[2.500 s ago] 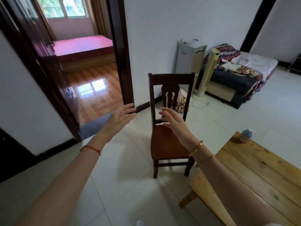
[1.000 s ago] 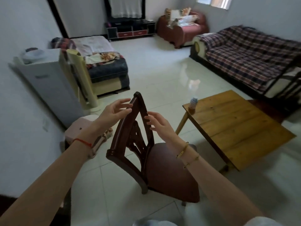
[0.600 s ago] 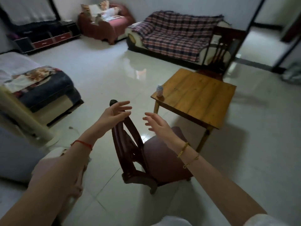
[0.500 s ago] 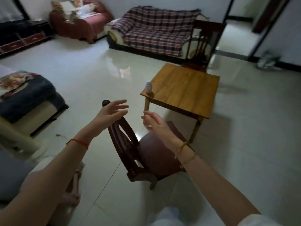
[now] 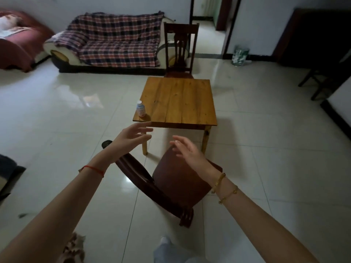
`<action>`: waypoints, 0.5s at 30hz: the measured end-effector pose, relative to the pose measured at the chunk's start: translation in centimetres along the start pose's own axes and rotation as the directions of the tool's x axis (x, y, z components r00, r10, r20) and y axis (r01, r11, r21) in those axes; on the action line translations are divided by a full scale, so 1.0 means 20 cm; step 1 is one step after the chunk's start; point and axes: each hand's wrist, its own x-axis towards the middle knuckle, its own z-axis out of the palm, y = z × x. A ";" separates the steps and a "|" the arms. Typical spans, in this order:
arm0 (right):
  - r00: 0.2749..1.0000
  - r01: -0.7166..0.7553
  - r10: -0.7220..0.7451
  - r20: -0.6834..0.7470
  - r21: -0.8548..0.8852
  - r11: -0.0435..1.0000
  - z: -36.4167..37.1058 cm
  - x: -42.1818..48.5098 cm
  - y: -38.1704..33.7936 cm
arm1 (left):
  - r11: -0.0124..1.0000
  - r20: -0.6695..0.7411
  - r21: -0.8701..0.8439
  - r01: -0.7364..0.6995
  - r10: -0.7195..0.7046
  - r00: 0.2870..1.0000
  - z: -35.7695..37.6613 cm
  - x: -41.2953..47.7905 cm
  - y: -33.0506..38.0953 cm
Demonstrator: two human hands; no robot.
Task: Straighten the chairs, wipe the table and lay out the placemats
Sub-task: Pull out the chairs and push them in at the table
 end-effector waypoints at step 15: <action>0.946 -0.082 0.083 -0.314 0.016 0.997 0.21 0.14 -0.11 | 0.997 0.376 0.040 -0.072 0.052 0.925 -0.28 0.38 -0.10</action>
